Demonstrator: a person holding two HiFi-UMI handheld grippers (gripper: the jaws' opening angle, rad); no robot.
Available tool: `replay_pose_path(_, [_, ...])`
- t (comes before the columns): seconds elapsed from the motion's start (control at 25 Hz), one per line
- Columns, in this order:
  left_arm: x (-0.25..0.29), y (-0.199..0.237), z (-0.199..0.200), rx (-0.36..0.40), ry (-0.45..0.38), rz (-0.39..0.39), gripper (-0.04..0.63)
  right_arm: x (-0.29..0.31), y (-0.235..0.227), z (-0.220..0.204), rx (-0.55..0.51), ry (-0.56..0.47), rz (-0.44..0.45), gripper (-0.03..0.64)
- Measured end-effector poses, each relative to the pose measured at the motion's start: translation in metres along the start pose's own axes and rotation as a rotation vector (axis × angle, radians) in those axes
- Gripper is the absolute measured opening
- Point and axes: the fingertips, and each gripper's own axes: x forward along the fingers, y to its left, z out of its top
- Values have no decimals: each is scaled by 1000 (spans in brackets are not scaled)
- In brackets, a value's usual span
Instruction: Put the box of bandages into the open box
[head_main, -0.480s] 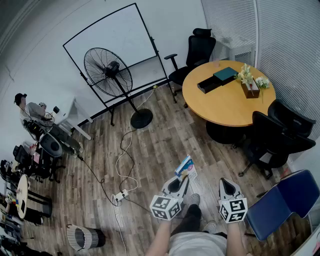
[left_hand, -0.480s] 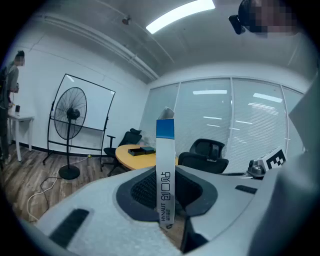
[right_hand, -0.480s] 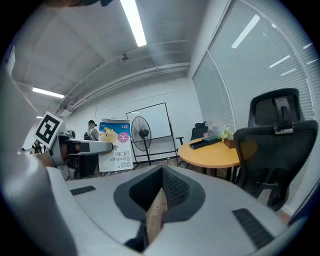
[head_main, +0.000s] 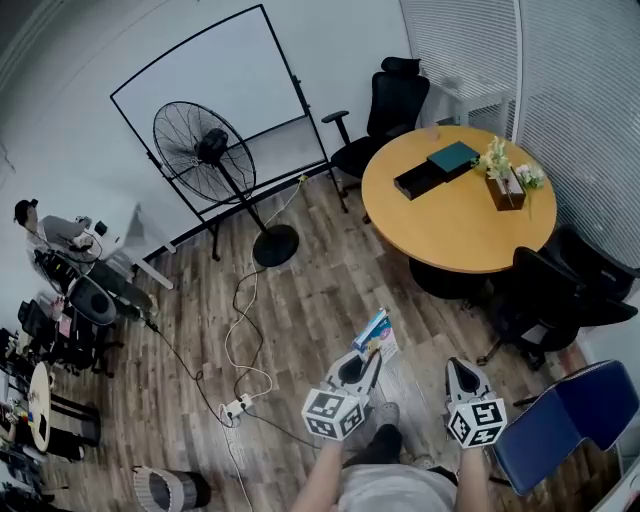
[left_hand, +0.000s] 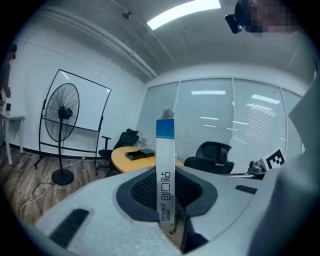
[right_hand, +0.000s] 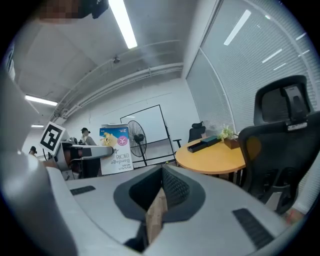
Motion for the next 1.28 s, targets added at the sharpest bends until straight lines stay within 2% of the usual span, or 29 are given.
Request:
replay_pose_path(0.36, [46, 83, 30, -10, -10, -5, 63, 82, -5, 18, -11, 17, -25, -3])
replay_pose_path(0.52, [58, 121, 44, 3, -18, 2, 63, 104, -13, 19, -36, 50, -53, -3])
replay_pose_path(0.68, [66, 155, 50, -20, -20, 2, 63, 123, -18, 25, -10, 52, -79, -3])
replay_pose_path(0.96, [78, 184, 46, -38, -5, -2, 63, 153, -21, 22, 34, 47, -82, -2])
replay_pose_path(1.16, [95, 202, 57, -55, -27, 15, 63, 180, -29, 20, 42, 62, -66, -3])
replay_pose_path(1.28, [112, 211, 62, -36, -22, 17, 63, 203, -40, 22, 50, 63, -55, -2])
